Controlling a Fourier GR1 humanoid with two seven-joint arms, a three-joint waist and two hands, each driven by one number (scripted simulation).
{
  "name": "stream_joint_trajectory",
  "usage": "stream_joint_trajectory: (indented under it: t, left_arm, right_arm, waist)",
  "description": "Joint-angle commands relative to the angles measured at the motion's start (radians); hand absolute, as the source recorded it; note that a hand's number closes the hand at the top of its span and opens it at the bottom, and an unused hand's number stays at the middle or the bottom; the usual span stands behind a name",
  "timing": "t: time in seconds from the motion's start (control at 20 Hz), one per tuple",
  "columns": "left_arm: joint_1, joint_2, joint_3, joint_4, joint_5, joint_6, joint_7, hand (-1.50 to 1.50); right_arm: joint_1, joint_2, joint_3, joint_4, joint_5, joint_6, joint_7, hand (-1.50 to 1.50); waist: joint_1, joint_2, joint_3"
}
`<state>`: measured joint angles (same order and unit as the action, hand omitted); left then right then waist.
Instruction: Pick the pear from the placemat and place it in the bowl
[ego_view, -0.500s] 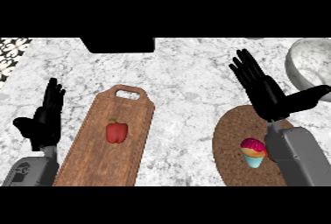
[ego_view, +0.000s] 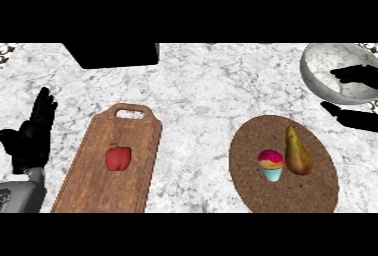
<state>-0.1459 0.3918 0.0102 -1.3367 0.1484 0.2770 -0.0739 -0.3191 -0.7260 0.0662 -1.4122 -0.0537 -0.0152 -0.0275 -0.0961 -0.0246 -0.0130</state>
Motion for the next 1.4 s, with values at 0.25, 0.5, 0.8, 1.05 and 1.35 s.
stream_joint_trajectory:
  t: [0.25,0.5,0.8,1.05,1.35]
  left_arm:
    - [0.056,0.055,0.014,-0.078,0.03,-0.047,0.081,0.0]
    - [0.083,0.079,0.02,-0.171,0.054,-0.081,0.126,0.0]
    - [-0.015,0.058,0.011,-0.098,0.041,-0.117,0.135,0.0]
    - [0.043,0.01,-0.046,-0.214,-0.014,-0.073,0.152,0.0]
    - [-0.019,0.02,-0.034,-0.176,0.0,-0.108,0.183,0.0]
  right_arm:
    - [0.431,-0.065,0.041,-0.322,0.359,-0.358,0.106,-1.5]
    - [0.697,-0.081,0.0,-0.606,0.464,-0.435,0.286,-1.5]
    - [0.69,-0.167,-0.131,-0.875,0.479,-0.251,0.589,-1.5]
    - [0.471,-0.239,-0.116,-0.838,0.403,-0.04,0.806,-1.5]
    - [0.345,-0.333,-0.051,-0.714,0.259,0.191,0.897,-1.5]
  waist:
    - [-0.008,-0.006,0.009]
    - [0.035,0.005,0.01]
    - [0.072,0.023,0.011]
    - [0.111,0.026,0.011]
    - [0.123,0.031,0.011]
